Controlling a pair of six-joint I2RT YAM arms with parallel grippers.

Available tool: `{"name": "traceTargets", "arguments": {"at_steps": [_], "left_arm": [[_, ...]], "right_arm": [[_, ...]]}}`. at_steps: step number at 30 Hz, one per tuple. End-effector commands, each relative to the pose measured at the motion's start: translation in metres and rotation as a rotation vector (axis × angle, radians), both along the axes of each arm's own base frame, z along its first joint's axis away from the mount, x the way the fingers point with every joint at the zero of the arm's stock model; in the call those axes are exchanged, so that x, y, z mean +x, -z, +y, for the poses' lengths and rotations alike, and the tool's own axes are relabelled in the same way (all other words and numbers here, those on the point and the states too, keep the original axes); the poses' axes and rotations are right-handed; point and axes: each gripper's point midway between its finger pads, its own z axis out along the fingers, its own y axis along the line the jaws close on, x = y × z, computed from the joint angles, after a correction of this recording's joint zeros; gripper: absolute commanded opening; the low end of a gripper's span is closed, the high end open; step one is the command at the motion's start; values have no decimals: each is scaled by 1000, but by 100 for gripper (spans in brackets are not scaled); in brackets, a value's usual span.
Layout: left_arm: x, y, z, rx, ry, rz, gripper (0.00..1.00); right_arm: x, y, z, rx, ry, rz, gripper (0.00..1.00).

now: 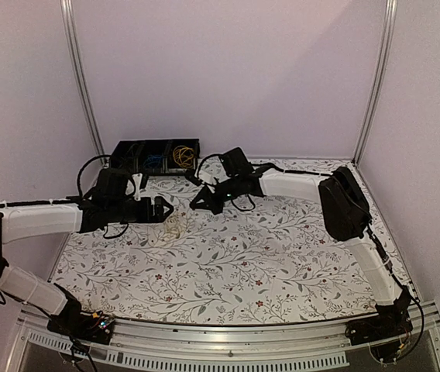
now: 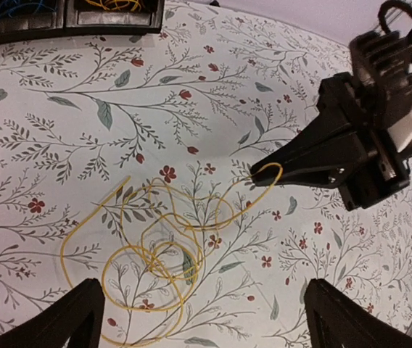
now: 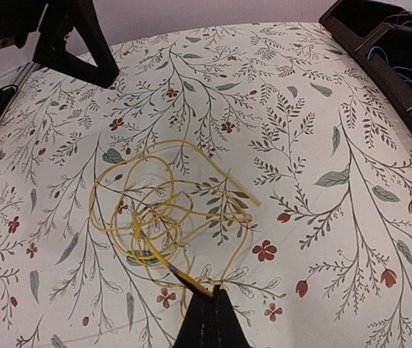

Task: Untangle the cables

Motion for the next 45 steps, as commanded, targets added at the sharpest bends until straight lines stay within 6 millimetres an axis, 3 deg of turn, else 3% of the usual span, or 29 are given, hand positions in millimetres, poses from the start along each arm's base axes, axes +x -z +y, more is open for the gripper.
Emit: {"name": "traceTargets", "arguments": {"at_steps": [1, 10, 13, 14, 17, 20, 23, 28, 32, 35, 37, 40, 45], "left_arm": [[23, 10, -14, -18, 15, -71, 100], [76, 76, -31, 12, -70, 12, 100], [93, 95, -31, 38, -122, 45, 100], [95, 102, -33, 46, -127, 65, 100], [97, 116, -34, 49, -139, 98, 100], [95, 124, -33, 52, -143, 113, 100], [89, 131, -33, 65, -137, 131, 100], [77, 143, -26, 101, -152, 150, 100], [68, 149, -24, 121, -151, 164, 100], [66, 147, -25, 126, -144, 154, 100], [71, 126, -31, 115, -122, 90, 100], [82, 70, -43, 103, -82, -66, 100], [99, -19, -27, 119, -197, -216, 100]], "right_arm": [[-18, -101, -4, 112, -44, -39, 0], [-43, -151, -13, 124, -76, 14, 0], [-54, -180, -20, 136, -103, 20, 0], [-58, -197, -22, 157, -116, 12, 0], [-68, -279, -38, 276, -118, -57, 0], [-74, -369, -68, 416, -74, -165, 0], [-78, -439, -103, 535, -11, -257, 0], [-84, -520, -162, 675, 99, -395, 0], [-85, -558, -199, 754, 170, -455, 0], [-80, -552, -205, 717, 197, -478, 0], [-71, -533, -202, 665, 203, -458, 0], [-60, -497, -196, 592, 210, -410, 0], [-46, -437, -187, 486, 217, -329, 0]]}}
